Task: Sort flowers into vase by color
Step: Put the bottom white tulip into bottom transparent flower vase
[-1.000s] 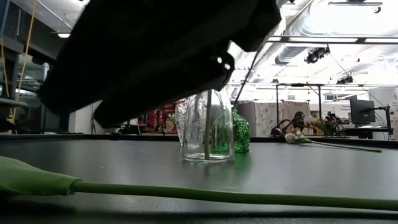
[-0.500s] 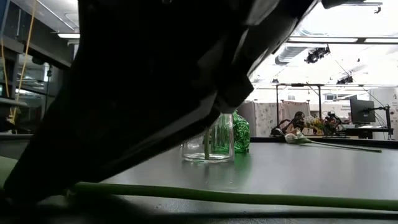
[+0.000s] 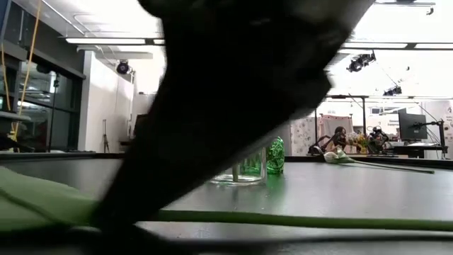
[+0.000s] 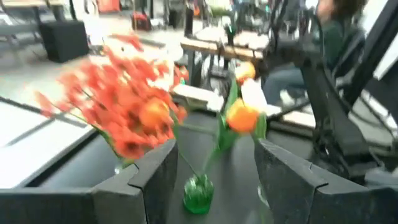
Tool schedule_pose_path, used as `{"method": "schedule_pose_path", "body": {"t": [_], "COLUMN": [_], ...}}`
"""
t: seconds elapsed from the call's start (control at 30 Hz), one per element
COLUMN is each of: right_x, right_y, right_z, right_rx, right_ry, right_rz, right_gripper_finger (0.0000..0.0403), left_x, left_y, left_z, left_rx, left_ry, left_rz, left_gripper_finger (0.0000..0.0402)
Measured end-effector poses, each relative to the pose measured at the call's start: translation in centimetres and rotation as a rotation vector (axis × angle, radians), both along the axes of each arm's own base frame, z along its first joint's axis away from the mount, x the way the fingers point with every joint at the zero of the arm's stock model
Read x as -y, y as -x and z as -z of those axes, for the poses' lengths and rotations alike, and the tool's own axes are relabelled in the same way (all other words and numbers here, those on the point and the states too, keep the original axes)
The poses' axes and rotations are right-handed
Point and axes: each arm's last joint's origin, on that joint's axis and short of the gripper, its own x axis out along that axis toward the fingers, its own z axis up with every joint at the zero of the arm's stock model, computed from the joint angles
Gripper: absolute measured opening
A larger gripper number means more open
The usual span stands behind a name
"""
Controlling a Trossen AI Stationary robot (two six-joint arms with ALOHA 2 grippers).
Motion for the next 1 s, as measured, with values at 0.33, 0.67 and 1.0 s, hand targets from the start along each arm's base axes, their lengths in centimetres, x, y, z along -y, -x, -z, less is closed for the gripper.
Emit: {"method": "schedule_pose_path", "body": {"t": [0.33, 0.67, 1.0], "right_x": [0.4, -2.8, 2.7], "right_y": [7.0, 13.5, 9.6], "right_z": [-9.5, -11.3, -12.3], "right_rx": [-0.190, 0.089, 1.060], "right_ry": [0.158, -0.120, -0.299], "right_rz": [-0.125, 0.119, 0.217], "right_gripper_finger": [0.0001, 0.0001, 0.0000], "left_x": [-2.3, -1.8, -1.2], "left_y": [3.8, 4.1, 3.5], "left_z": [-3.0, -3.2, -3.2], "left_rx": [0.160, 0.173, 0.180], "left_ry": [0.042, 0.054, 0.063], "left_rz": [-0.005, 0.041, 0.057], "left_gripper_finger": [0.0199, 0.0199, 0.0199]}}
